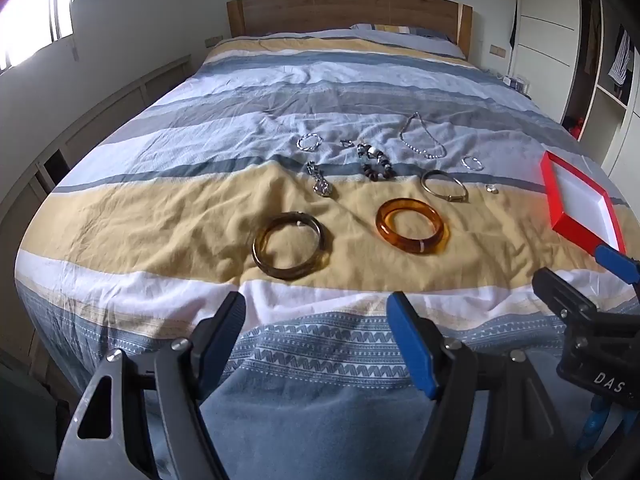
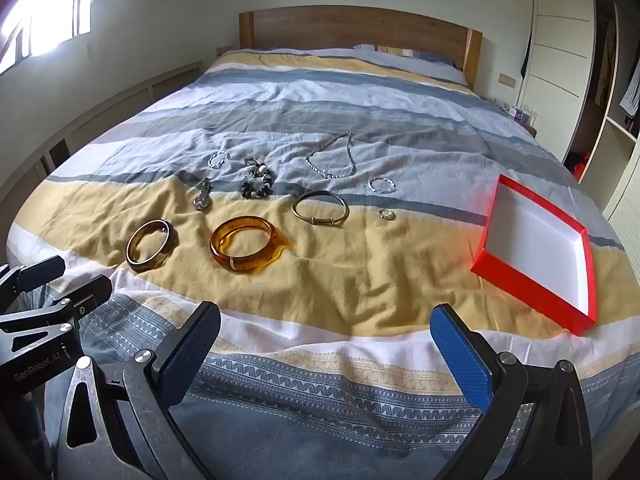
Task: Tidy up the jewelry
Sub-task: 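Move both tools toward the two bangles on the duvet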
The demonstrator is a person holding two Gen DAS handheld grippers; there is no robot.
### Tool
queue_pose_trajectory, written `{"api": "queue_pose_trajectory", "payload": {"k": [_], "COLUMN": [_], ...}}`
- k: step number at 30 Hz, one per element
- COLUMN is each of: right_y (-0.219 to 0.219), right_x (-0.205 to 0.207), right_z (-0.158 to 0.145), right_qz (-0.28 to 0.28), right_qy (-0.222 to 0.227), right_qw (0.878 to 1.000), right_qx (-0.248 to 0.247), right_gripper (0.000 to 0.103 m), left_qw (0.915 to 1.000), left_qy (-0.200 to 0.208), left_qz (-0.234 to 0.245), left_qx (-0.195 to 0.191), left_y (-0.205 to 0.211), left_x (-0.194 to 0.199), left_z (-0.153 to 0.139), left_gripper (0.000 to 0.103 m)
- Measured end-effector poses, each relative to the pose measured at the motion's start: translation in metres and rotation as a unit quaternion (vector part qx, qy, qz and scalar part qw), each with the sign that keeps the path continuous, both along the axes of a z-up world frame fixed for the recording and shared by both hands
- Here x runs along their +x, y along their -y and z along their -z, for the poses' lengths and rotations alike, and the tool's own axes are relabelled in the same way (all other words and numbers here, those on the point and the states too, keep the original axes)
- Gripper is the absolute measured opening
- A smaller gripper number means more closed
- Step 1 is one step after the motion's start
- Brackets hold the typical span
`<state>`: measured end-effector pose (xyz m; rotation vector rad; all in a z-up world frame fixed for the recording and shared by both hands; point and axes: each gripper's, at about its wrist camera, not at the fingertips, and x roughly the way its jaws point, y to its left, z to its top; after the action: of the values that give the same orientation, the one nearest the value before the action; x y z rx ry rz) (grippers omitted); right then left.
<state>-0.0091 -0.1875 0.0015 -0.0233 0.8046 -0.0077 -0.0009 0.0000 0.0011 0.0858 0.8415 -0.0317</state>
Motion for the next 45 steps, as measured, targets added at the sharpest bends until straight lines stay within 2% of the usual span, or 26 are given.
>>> {"api": "queue_pose_trajectory", "payload": {"k": [3,8,11,15,20,30,37,42,45], "right_y": [0.002,0.002,-0.002,0.002,0.003,0.001,0.005,0.01,0.013], "right_x": [0.0,-0.001,-0.004,-0.01,-0.017,-0.04,-0.055,-0.053,-0.048], "right_z": [0.002,0.002,-0.002,-0.006,-0.015,-0.037,-0.052,-0.053,-0.049], "right_qz": [0.002,0.006,0.008,0.008,0.007,-0.003,-0.004,-0.009,-0.008], "right_qy": [0.0,0.003,0.003,0.008,0.016,0.034,0.045,0.039,0.032], "right_qw": [1.0,1.0,1.0,1.0,1.0,0.999,0.999,0.999,0.999], "right_qx": [0.006,-0.004,-0.008,-0.001,0.006,0.017,0.016,0.024,0.034], "right_gripper": [0.102,0.102,0.102,0.102,0.102,0.102,0.102,0.102,0.102], "left_qw": [0.9998,0.9999,0.9996,0.9998,0.9995,0.9989,0.9991,0.9983,0.9983], "left_qy": [-0.015,-0.007,-0.007,-0.003,-0.021,-0.005,0.011,0.028,0.024], "left_qz": [0.0,0.001,0.006,0.007,0.012,-0.024,-0.034,-0.045,-0.043], "left_qx": [-0.014,-0.01,-0.027,-0.019,-0.018,-0.039,-0.024,-0.024,-0.031], "left_y": [-0.002,0.002,-0.002,-0.005,-0.011,-0.048,-0.052,-0.055,-0.057], "left_x": [0.004,0.004,0.002,-0.001,-0.008,-0.029,-0.039,-0.036,-0.03], "left_z": [0.009,0.006,0.007,0.002,0.0,-0.015,-0.023,-0.029,-0.028], "left_gripper": [0.071,0.071,0.071,0.071,0.071,0.071,0.071,0.071,0.071]}}
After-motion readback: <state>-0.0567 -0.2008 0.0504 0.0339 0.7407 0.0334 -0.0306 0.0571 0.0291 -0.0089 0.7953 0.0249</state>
